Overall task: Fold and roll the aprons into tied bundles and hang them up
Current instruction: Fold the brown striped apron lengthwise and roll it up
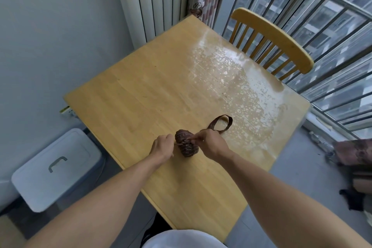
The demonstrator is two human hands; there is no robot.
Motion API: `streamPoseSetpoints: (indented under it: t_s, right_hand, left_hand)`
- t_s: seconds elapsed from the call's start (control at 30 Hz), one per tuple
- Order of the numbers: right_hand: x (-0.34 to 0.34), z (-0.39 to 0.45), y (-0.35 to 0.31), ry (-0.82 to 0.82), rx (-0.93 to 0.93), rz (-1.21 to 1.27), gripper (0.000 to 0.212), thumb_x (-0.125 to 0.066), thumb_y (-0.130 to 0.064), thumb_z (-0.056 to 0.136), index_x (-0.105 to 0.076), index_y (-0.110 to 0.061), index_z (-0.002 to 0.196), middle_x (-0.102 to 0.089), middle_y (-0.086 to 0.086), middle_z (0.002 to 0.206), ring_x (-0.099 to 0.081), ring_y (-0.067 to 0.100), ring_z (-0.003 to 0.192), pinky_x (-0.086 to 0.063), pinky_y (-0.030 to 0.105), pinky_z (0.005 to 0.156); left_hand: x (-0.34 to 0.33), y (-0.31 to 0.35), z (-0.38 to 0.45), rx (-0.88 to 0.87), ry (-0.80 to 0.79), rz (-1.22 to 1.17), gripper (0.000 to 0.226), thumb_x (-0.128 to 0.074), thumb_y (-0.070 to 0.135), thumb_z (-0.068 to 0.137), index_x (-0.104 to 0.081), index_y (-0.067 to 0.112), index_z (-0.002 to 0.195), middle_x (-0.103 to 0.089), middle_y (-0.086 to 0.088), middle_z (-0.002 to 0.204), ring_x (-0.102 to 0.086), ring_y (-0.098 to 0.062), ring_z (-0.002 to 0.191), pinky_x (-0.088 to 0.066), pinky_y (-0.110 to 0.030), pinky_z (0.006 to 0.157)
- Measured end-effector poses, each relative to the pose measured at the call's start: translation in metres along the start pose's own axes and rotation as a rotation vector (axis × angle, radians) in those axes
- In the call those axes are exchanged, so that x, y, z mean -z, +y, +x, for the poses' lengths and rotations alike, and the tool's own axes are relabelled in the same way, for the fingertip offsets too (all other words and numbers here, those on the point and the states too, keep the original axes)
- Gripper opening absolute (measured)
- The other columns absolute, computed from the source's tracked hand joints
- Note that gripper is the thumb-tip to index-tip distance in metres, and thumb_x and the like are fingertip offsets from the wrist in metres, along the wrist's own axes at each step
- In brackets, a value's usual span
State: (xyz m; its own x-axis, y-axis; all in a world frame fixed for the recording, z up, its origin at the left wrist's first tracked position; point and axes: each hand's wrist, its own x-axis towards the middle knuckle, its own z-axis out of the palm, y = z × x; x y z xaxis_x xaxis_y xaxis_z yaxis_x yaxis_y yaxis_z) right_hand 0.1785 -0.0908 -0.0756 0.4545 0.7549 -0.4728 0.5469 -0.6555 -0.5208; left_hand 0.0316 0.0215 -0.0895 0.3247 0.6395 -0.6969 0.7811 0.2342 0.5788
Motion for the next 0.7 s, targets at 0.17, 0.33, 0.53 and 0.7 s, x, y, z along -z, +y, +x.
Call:
streamPoseSetpoints:
  t_s: [0.17, 0.33, 0.53, 0.7]
  right_hand:
    - [0.002, 0.000, 0.006, 0.048, -0.102, 0.031, 0.014, -0.069, -0.039, 0.095, -0.078, -0.029, 0.098, -0.074, -0.013, 0.089, -0.067, 0.009, 0.081, -0.058, 0.036, 0.071]
    - [0.009, -0.005, 0.021, 0.089, -0.186, -0.145, 0.017, -0.063, -0.044, 0.098, -0.078, -0.036, 0.098, -0.072, -0.020, 0.096, -0.066, 0.010, 0.087, -0.042, 0.027, 0.058]
    - [0.001, -0.013, 0.028, -0.008, -0.206, 0.131, 0.014, -0.068, -0.036, 0.097, -0.072, -0.025, 0.089, -0.067, -0.015, 0.088, -0.062, 0.009, 0.083, -0.046, 0.026, 0.064]
    - [0.011, -0.015, 0.021, -0.126, -0.097, 0.463, 0.009, -0.069, -0.018, 0.096, -0.069, -0.009, 0.097, -0.077, 0.005, 0.084, -0.068, 0.008, 0.068, -0.050, 0.025, 0.062]
  left_hand:
    - [-0.003, -0.014, 0.004, -0.158, -0.064, 0.081, 0.051, -0.049, 0.051, 0.103, -0.049, 0.014, 0.068, -0.051, -0.005, 0.060, -0.046, -0.022, 0.057, -0.033, -0.032, 0.057]
    - [0.011, -0.037, 0.016, -0.186, -0.039, 0.225, 0.057, -0.052, 0.049, 0.103, -0.035, 0.019, 0.058, -0.039, 0.003, 0.058, -0.037, -0.018, 0.056, -0.025, -0.033, 0.055]
    - [0.008, -0.018, 0.010, -0.029, -0.077, -0.435, 0.030, -0.065, 0.030, 0.100, -0.066, 0.011, 0.078, -0.074, 0.000, 0.082, -0.058, -0.016, 0.070, -0.043, -0.025, 0.056]
    - [-0.005, 0.011, -0.003, -0.032, -0.283, -0.848, 0.024, -0.073, 0.010, 0.089, -0.051, 0.014, 0.083, -0.074, -0.011, 0.085, -0.065, -0.015, 0.070, -0.052, -0.023, 0.065]
